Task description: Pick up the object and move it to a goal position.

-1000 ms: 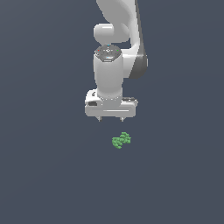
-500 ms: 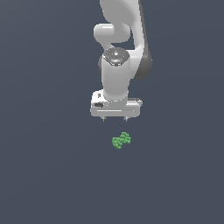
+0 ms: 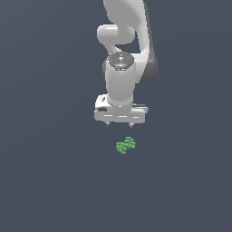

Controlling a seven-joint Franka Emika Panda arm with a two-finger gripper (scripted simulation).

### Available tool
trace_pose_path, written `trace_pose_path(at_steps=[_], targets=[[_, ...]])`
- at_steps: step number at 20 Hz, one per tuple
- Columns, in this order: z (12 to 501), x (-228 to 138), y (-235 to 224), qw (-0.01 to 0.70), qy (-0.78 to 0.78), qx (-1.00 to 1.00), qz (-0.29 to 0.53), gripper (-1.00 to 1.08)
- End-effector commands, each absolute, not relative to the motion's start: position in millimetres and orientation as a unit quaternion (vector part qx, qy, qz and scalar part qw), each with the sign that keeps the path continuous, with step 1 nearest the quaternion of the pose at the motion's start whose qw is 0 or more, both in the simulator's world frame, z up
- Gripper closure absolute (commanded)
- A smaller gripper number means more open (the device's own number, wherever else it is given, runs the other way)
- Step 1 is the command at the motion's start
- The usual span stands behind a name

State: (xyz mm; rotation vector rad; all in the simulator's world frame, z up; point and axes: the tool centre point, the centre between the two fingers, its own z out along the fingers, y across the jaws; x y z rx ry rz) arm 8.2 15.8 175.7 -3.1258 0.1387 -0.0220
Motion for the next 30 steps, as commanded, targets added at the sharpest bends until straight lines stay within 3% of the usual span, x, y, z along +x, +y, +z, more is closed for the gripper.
trace_pose_path(at_steps=[1, 30], targets=[[173.2, 9.8, 17.0, 0.007, 0.062, -0.998, -0.006, -0.92], [123.7, 38.4, 42.0, 0.004, 0.407, -0.913, 0.001, -0.92]])
